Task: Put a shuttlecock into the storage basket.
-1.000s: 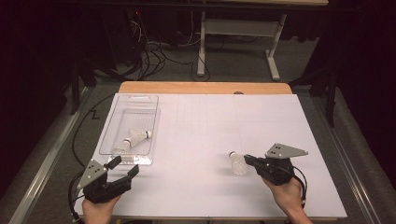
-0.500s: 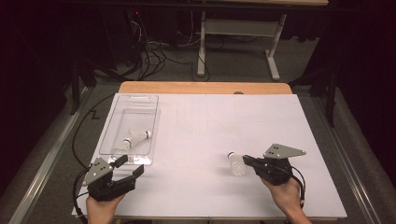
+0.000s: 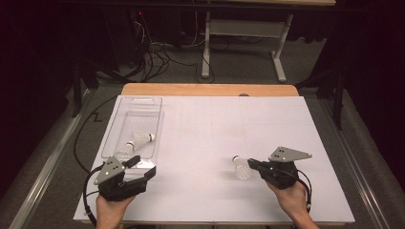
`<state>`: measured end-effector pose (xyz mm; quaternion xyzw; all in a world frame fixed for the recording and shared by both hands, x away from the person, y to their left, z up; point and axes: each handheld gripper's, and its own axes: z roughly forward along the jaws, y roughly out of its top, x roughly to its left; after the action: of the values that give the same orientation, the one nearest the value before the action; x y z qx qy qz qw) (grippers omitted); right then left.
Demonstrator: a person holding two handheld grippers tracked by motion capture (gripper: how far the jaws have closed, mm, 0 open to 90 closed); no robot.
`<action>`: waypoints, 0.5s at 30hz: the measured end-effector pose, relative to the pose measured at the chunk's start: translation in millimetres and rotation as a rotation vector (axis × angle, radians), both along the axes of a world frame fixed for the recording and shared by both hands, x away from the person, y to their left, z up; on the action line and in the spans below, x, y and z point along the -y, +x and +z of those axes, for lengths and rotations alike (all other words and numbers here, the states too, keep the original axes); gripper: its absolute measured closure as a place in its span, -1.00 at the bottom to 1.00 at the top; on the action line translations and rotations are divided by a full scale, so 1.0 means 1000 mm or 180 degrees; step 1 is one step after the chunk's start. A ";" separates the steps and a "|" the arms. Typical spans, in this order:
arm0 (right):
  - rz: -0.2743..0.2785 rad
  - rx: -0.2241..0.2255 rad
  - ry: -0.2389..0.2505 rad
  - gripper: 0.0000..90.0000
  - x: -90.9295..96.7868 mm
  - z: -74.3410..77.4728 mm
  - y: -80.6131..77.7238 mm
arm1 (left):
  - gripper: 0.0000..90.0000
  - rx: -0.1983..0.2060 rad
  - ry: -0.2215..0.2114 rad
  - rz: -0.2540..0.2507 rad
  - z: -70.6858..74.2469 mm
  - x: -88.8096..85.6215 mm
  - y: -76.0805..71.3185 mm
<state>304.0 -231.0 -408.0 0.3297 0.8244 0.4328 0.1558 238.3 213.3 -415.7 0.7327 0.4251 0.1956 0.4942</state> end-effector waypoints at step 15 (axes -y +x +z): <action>0.0035 -0.0002 -0.0034 1.00 -0.002 -0.001 0.001 | -0.32 -0.0119 0.0098 -0.0197 0.006 0.029 0.014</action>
<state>305.1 -228.9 -409.1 0.3245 0.8286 0.4291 0.1550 252.2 184.6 -409.5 0.7565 0.4084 0.1731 0.4806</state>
